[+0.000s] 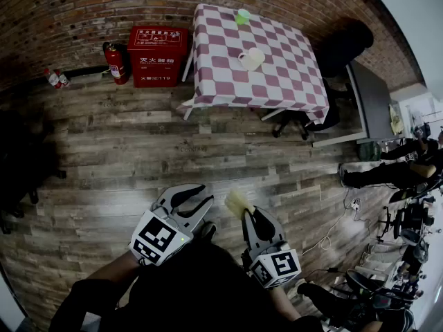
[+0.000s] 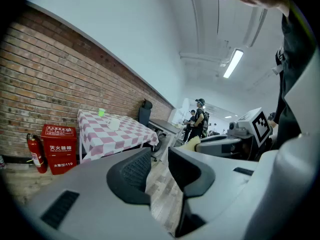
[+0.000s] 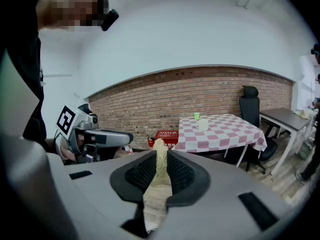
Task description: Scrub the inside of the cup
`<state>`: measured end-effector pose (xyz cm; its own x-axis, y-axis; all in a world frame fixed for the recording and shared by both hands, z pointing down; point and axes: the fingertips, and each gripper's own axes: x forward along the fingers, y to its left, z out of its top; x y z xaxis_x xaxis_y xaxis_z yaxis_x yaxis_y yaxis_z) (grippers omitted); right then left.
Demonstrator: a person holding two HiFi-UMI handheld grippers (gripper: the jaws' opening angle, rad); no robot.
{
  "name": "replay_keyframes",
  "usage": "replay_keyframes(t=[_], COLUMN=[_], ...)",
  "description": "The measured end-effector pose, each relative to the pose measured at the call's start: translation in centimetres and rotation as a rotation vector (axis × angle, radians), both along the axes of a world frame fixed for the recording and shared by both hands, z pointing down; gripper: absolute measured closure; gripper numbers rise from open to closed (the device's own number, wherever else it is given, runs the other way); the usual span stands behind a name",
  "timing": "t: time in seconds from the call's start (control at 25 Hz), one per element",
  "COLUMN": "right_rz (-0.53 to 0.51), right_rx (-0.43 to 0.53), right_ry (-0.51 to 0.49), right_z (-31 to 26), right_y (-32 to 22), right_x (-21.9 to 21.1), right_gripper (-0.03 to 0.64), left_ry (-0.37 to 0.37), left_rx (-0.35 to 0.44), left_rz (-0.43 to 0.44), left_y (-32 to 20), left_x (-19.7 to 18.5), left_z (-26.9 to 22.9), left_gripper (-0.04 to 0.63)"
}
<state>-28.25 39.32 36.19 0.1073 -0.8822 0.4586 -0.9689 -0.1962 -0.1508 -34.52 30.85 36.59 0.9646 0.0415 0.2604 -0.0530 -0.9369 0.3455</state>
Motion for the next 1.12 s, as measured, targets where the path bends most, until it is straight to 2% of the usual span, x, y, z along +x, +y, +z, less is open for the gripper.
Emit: replay_keyframes(t=[0.2, 0.44, 0.72, 0.92, 1.12], right_rz=[-0.016, 0.038, 0.047, -0.041, -0.137], right_rx=[-0.002, 0.025, 0.112, 0.195, 0.241], right_ry=[0.034, 0.005, -0.031, -0.066, -0.049], right_z=[-0.9, -0.9, 0.2, -0.7, -2.8], right_y=[1.2, 3.9, 6.9, 7.6, 8.4], right_x=[-2.2, -1.6, 3.2, 9.9, 16.5], right_gripper=[0.543, 0.543, 0.543, 0.542, 0.542], left_ry=[0.013, -0.011, -0.062, -0.103, -0.116], left_rx=[-0.007, -0.018, 0.042, 0.096, 0.134], left_rz=[-0.022, 0.042, 0.062, -0.019, -0.095], left_y=[0.0, 2.8, 6.5, 9.0, 12.1], left_x=[-2.4, -0.7, 4.6, 10.1, 17.0], left_z=[-1.5, -1.3, -0.3, -1.5, -3.5], left_gripper=[0.479, 0.479, 0.479, 0.479, 0.479])
